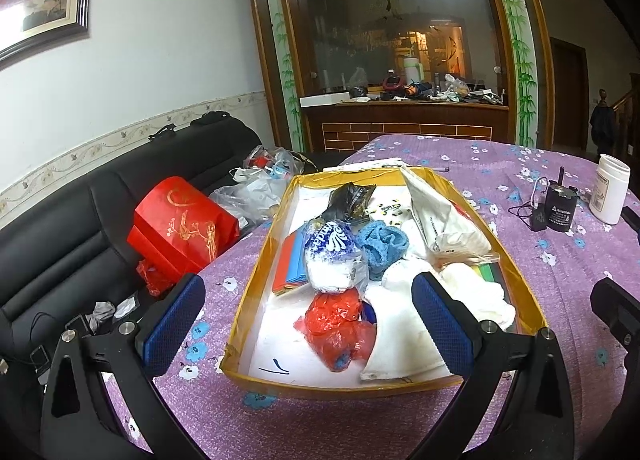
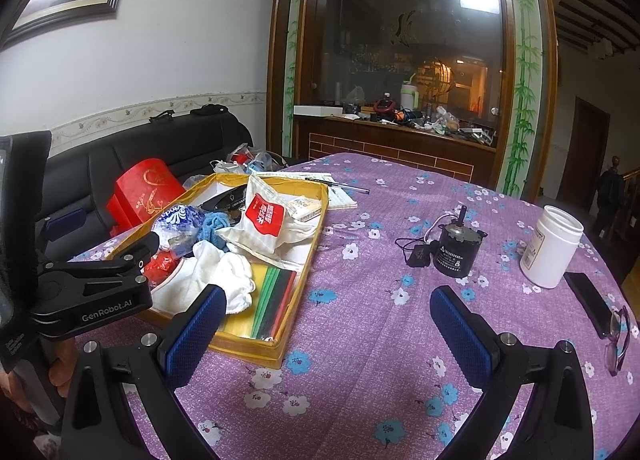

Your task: Organize soft objects

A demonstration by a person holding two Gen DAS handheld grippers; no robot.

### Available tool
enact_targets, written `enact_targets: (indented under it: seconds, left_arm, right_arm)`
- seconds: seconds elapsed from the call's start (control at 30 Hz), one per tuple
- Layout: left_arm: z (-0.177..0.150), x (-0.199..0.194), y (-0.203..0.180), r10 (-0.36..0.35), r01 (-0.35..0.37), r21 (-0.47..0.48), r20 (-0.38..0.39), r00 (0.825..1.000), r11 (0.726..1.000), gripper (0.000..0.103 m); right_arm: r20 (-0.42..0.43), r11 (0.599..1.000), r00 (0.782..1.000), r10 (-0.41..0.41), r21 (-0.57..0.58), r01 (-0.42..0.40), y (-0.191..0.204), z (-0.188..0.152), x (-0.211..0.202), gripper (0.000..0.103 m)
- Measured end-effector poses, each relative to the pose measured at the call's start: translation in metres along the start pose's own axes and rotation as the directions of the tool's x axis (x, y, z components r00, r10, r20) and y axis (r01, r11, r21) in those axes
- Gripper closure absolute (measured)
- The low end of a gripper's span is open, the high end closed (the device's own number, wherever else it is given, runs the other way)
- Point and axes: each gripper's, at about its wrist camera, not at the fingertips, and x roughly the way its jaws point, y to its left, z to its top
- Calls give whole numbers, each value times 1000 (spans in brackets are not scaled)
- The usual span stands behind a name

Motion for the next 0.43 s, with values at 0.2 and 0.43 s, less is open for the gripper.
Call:
enact_targets:
  seconds: [0.2, 0.43]
  left_arm:
    - [0, 2, 1, 2, -2, -2, -8, 1000, 1000, 0]
    - [-2, 2, 3, 2, -2, -3, -26, 1000, 1000, 0]
  right_arm:
    - [0, 1000, 1000, -1, 0, 1, 0, 0, 0, 0]
    - [-1, 1000, 1000, 5, 2, -5, 0, 0, 1, 0]
